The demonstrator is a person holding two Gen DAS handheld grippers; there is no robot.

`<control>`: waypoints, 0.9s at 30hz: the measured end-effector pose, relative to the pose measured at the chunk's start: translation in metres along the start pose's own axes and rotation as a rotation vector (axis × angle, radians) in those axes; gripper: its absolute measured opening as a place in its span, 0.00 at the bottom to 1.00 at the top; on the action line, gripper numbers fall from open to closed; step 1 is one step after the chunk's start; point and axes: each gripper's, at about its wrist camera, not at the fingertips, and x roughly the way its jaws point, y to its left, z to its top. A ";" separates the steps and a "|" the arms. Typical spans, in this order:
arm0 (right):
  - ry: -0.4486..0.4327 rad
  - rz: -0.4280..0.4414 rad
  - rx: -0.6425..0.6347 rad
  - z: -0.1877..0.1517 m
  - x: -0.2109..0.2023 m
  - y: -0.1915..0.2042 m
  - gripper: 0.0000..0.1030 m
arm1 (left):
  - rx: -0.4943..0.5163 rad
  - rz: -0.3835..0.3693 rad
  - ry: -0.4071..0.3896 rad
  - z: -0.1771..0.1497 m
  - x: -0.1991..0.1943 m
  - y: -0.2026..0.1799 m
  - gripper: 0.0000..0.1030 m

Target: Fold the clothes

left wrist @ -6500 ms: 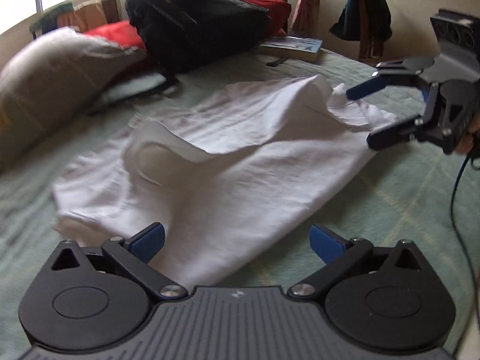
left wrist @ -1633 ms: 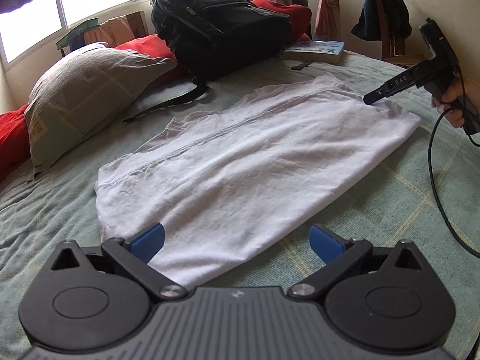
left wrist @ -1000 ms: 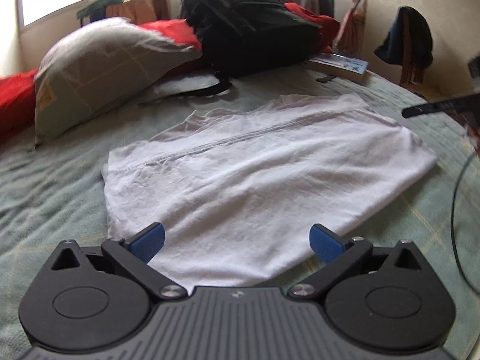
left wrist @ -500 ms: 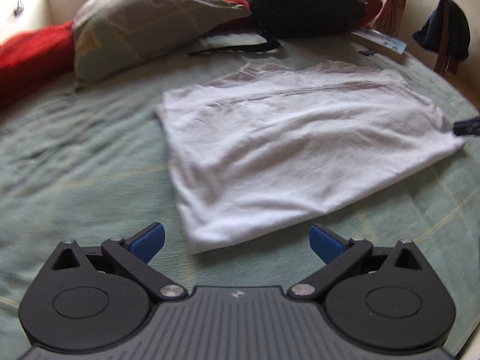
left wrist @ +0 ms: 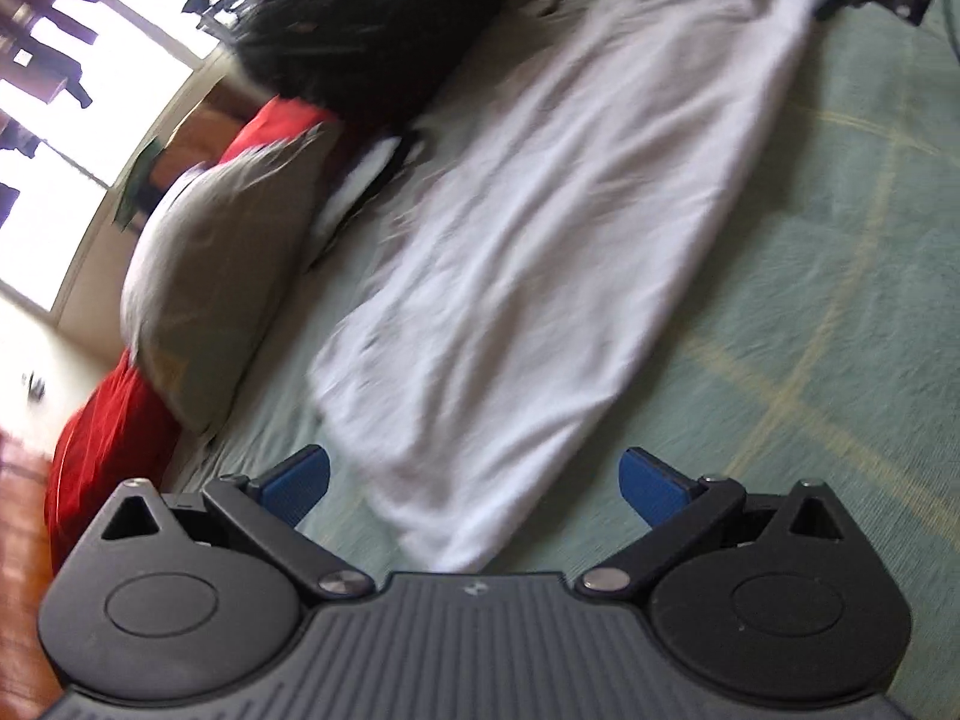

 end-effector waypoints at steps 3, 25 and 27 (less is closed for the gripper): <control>-0.028 0.052 -0.071 0.015 0.009 0.021 0.89 | 0.107 0.023 -0.031 0.017 0.014 -0.029 0.99; 0.003 -0.054 -0.334 0.032 0.043 0.048 0.90 | 0.248 0.193 -0.126 0.046 0.038 -0.045 0.99; 0.057 -0.094 -0.354 0.017 0.043 0.036 0.91 | 0.253 0.217 -0.102 0.038 0.040 -0.040 0.99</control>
